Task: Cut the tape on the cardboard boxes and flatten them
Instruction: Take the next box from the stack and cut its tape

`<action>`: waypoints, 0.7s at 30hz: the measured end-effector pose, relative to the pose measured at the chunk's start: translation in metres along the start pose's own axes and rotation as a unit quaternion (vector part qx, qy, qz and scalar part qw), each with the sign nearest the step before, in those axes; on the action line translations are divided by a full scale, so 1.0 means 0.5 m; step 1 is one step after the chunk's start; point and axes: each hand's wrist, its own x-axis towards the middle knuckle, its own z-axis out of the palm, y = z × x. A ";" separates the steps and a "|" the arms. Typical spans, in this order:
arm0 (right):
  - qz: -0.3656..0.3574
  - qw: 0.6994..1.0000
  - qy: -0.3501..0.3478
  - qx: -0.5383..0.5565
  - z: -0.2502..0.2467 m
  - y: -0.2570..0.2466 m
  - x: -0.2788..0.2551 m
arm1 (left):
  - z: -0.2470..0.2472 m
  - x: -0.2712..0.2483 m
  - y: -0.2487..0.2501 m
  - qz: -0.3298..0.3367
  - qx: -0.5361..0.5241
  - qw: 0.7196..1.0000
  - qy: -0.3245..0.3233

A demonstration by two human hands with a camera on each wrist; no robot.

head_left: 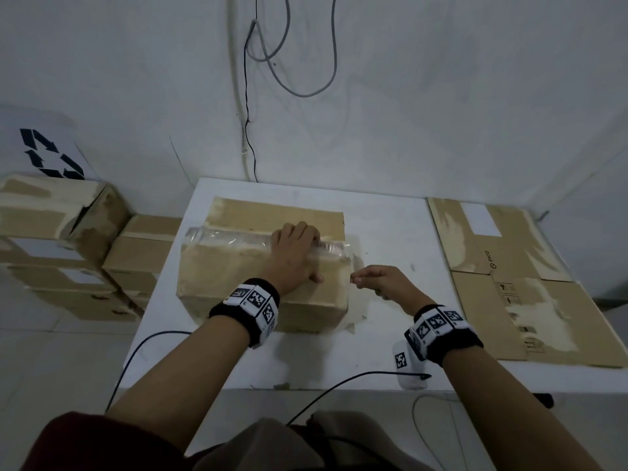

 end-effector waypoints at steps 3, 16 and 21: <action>0.009 0.995 0.076 0.062 0.001 0.028 0.001 | -0.021 0.000 0.020 0.025 0.035 0.996 0.077; -0.079 0.987 0.125 0.067 -0.013 0.012 -0.002 | -0.015 -0.145 0.129 -0.048 0.090 0.975 -0.195; -0.110 0.986 0.123 0.011 0.002 0.007 0.013 | 0.065 -0.162 0.104 -0.087 0.130 0.978 -0.136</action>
